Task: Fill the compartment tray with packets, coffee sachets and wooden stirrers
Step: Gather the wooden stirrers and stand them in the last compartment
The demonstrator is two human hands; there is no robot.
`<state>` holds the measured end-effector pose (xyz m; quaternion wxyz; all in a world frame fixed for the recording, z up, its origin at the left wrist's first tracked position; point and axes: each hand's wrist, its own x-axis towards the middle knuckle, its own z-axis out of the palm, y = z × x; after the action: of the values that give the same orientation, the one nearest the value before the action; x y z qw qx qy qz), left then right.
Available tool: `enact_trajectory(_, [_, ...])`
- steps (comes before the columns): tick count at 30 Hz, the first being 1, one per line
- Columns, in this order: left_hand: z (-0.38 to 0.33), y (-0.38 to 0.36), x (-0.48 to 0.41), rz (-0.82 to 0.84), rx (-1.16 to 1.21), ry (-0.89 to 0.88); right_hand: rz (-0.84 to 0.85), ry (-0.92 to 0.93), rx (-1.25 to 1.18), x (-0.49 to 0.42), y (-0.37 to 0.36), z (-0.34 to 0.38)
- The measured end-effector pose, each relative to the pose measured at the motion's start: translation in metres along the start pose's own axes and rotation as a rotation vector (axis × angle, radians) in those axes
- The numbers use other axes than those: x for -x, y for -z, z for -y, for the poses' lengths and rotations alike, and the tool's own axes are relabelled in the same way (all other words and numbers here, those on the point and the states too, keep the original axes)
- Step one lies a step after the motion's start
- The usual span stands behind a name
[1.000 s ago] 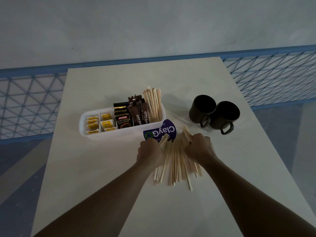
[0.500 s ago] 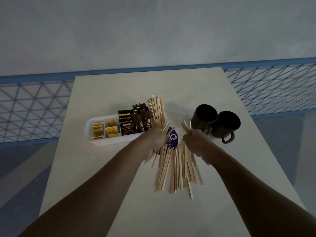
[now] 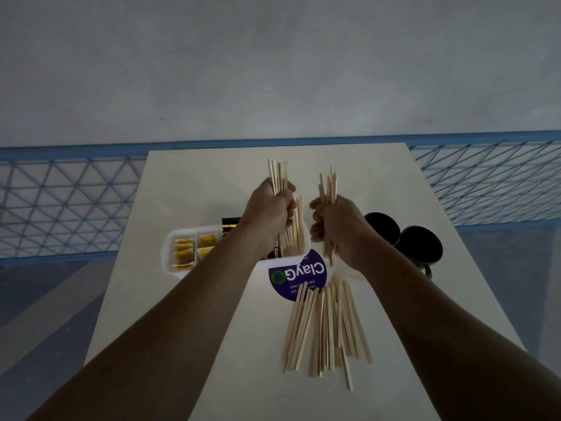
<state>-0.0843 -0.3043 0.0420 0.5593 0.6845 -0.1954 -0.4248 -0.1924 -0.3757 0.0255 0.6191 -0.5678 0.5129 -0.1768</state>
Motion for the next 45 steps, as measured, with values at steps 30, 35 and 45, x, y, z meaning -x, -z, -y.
enact_trajectory(30, [0.056, -0.025, -0.041, -0.287, -0.275, -0.370, -0.088, 0.289, -0.210, -0.046, -0.046, -0.051])
enact_trajectory(35, [0.055, -0.023, -0.043, -0.317, -0.236, -0.355, -0.056, 0.302, -0.165, -0.041, -0.050, -0.053])
enact_trajectory(45, [0.039, -0.002, -0.046, -0.336, -0.219, -0.412, -0.105, 0.475, 0.351, -0.036, -0.047, -0.062])
